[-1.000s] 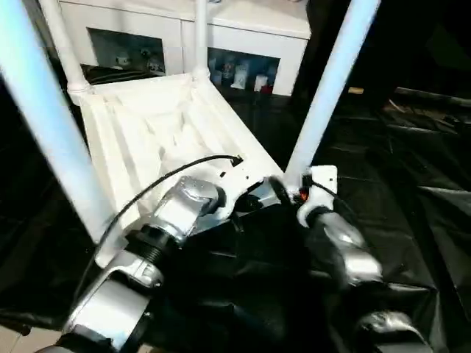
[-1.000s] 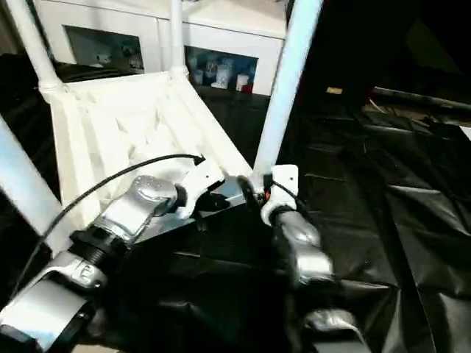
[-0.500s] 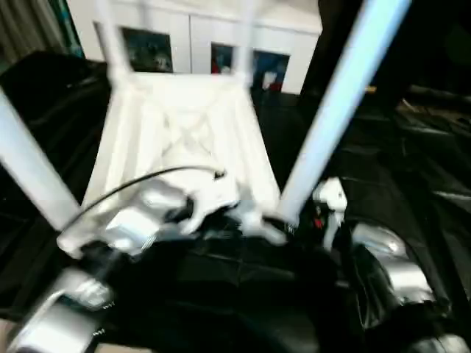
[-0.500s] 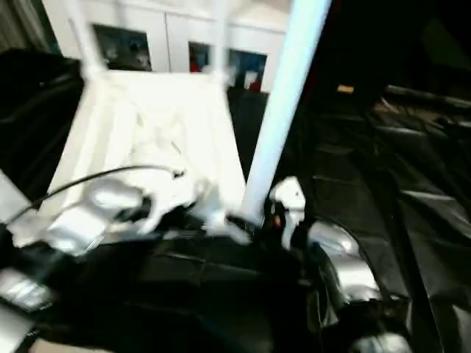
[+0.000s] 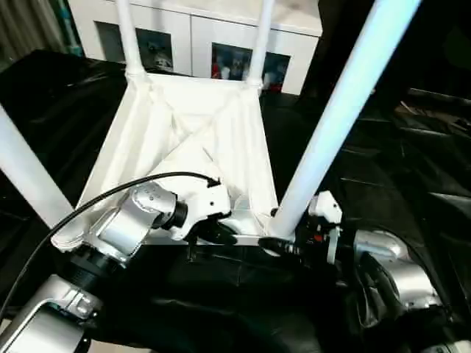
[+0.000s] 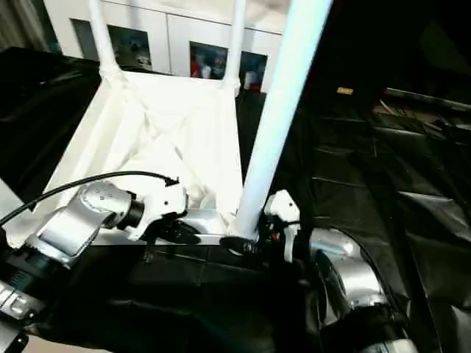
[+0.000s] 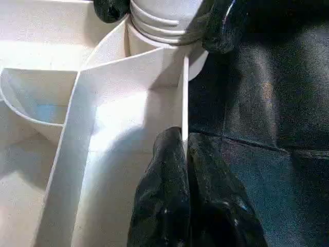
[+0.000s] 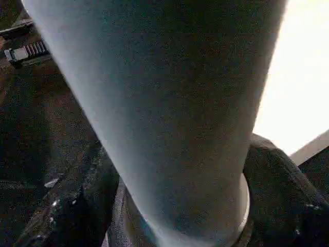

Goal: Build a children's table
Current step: Rotate leg to tighten

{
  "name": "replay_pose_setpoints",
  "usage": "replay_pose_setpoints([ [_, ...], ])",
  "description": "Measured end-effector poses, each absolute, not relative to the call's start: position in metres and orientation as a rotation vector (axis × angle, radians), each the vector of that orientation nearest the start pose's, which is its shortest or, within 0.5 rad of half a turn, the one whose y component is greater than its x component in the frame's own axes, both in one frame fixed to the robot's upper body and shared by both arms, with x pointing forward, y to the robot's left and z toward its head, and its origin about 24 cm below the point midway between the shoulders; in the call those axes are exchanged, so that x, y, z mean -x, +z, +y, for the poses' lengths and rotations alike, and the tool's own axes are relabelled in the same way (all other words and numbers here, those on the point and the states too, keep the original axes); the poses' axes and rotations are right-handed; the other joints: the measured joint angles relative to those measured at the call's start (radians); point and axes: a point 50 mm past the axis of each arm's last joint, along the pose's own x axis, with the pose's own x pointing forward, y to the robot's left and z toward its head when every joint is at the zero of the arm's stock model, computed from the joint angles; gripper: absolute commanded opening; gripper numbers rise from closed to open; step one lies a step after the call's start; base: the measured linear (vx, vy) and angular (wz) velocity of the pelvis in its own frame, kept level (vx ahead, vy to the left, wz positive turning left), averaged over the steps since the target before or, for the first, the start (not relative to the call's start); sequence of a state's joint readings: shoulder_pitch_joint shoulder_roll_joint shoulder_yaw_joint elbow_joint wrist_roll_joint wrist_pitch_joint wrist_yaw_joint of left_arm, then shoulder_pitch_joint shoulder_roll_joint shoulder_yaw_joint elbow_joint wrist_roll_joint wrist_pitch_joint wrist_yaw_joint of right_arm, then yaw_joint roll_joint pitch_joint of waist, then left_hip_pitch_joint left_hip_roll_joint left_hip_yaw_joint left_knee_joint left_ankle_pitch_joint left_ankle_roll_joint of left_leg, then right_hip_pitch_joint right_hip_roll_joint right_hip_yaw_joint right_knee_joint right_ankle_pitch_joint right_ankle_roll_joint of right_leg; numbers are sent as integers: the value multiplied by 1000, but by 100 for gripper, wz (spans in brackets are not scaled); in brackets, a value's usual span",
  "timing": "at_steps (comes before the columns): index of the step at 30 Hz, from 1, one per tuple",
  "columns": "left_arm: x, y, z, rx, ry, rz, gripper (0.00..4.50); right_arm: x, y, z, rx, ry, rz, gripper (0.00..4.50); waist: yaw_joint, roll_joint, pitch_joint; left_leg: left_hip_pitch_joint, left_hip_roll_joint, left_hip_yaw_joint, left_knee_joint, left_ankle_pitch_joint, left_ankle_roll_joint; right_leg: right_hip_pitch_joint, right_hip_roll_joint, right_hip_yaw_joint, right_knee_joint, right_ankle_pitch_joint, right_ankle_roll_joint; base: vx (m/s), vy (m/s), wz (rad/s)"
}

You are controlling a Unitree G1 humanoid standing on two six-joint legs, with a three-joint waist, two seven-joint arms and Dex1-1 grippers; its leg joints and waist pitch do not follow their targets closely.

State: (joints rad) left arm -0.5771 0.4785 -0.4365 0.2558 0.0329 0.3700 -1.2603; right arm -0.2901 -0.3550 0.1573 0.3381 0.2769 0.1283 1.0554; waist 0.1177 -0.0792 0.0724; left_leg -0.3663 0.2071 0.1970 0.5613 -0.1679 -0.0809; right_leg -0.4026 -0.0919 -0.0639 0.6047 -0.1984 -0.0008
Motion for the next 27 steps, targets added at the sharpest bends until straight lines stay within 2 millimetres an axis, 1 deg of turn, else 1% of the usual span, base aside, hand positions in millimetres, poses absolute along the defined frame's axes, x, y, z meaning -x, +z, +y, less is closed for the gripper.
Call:
replay_pose_setpoints([
  [1,-299,75,122,-557,-1427,567,0,-276,34,-148,3,1148,266,297,0,0,0,0,0,0,0,0,0,0,0,0,0,0,0,0,0,0],
  [6,-296,73,124,-540,-1428,573,0,-275,34,-147,-10,1164,277,275,0,0,0,0,0,0,1,0,0,0,0,0,1,0,0,0,0,0],
  [11,-296,73,124,-529,-1424,582,0,-275,32,-146,-31,1149,274,271,-2,0,0,1,0,0,3,0,-1,0,0,0,3,0,0,0,0,0],
  [13,-298,71,121,-514,-1402,578,0,-277,28,-144,-55,1091,256,269,-6,-1,-1,3,0,0,4,0,-1,1,0,1,6,0,0,0,0,0],
  [15,-304,69,116,-495,-1345,557,0,-282,23,-144,-74,977,237,269,-9,-2,-1,8,0,0,3,0,-1,4,0,1,6,1,-1,0,0,0],
  [17,-313,65,105,-468,-1265,541,0,-293,19,-143,-100,819,221,269,-12,-1,-1,12,0,-1,3,-1,-1,6,0,1,5,-1,2,-27,-1,-3],
  [22,-328,59,80,-419,-1131,519,0,-310,16,-137,-157,486,204,268,-12,0,0,13,-1,-3,0,-1,-1,5,0,0,4,-1,4,-21,-1,-2],
  [25,-334,57,63,-416,-1068,505,0,-320,17,-131,-194,308,210,268,-9,0,-1,13,-1,-4,0,-1,-1,6,0,0,3,-1,4,0,0,0],
  [27,-336,56,58,-423,-1050,498,0,-324,17,-127,-199,254,214,268,-7,1,-1,13,-1,-4,0,-1,-1,6,0,0,2,-1,4,0,0,0],
])
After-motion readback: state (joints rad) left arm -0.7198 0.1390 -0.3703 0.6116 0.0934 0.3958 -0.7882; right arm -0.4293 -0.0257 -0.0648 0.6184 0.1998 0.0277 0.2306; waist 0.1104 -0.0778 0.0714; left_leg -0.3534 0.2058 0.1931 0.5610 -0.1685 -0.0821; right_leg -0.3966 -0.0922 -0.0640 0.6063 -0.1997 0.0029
